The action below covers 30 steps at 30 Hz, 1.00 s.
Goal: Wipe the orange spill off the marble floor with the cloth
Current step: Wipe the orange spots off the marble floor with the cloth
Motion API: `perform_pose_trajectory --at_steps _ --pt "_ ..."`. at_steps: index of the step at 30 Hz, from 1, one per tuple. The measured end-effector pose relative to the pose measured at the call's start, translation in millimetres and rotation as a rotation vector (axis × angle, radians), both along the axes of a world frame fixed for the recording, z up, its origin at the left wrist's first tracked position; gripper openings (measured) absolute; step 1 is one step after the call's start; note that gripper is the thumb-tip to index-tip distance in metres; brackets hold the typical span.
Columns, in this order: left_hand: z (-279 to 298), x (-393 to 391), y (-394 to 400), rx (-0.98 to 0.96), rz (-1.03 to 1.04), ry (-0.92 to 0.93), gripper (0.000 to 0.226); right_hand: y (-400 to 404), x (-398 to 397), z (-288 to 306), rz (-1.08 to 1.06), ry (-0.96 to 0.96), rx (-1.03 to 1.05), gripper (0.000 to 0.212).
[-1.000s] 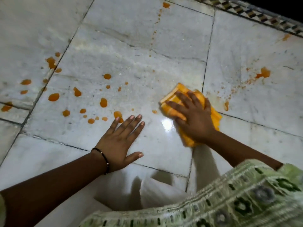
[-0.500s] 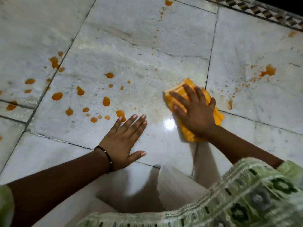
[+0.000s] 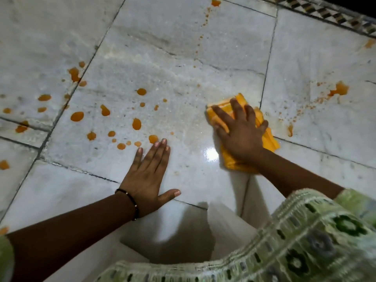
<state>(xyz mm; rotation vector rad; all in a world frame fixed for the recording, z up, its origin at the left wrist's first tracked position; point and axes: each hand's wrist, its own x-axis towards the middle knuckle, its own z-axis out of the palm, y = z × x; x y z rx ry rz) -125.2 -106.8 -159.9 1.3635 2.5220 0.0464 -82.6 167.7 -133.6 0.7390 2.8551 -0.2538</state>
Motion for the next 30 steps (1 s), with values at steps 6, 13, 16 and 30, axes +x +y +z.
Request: perform_pose_trajectory --at_steps 6,13,16,30 --pt "1 -2 -1 0.009 0.008 -0.024 0.097 -41 28 -6 0.378 0.034 0.114 0.056" --pt "6 -17 -28 0.029 0.109 -0.010 0.096 8 -6 -1 0.086 0.007 0.045 0.057" --pt "9 -23 -39 0.007 0.142 -0.019 0.098 -24 -27 0 0.196 -0.024 0.079 0.058" --pt "5 -3 -61 -0.003 0.271 0.006 0.096 -40 -27 0 0.122 -0.044 -0.013 0.056"
